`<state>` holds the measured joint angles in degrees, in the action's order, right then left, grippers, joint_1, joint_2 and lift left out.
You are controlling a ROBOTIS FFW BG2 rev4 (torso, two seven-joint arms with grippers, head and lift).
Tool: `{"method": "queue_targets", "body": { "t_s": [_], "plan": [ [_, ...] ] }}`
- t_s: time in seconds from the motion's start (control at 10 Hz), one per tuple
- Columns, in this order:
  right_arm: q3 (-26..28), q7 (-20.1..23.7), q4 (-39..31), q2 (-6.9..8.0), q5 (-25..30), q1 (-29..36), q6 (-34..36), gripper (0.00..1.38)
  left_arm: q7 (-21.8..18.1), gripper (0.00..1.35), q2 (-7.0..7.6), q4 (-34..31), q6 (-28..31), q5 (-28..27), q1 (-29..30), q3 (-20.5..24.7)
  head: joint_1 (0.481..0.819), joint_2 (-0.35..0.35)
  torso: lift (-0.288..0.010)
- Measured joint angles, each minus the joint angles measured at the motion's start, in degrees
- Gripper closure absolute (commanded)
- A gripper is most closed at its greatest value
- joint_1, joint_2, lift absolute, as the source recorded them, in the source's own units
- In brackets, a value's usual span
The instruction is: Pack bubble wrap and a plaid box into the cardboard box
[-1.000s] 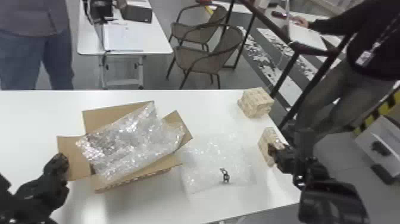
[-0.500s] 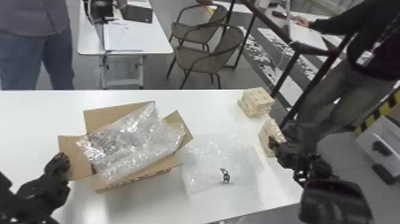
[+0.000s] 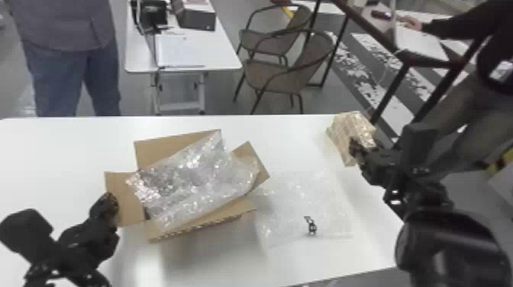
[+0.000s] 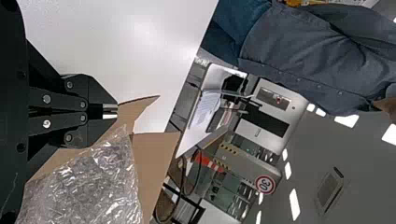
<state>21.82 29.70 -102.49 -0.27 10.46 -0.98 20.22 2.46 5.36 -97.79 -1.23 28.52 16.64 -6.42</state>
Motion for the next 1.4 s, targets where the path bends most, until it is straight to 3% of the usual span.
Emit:
{"method": "queue_targets", "body": {
  "t_s": [0.2,1.0,1.4],
  "plan": [
    [-5.09,-0.32,-1.76,-0.21,-3.77,-0.43,0.72,0.91,0.0,1.21,0.0,0.14,0.0,0.01,-0.05,0.0,0.695,-0.128,-0.073],
    [-29.42,-0.87,-0.38,-3.57,-21.64,-6.26,6.32,0.91,-0.09,1.21,-0.14,0.87,-0.02,-0.19,-0.92,-0.32,0.695,0.13,-0.073],
    [-32.66,-0.87,-2.47,-5.04,-26.73,-5.96,16.85,0.91,-0.09,1.21,-0.1,1.42,-0.18,-0.28,-1.6,-0.13,0.695,0.185,-0.073]
  ]
}}
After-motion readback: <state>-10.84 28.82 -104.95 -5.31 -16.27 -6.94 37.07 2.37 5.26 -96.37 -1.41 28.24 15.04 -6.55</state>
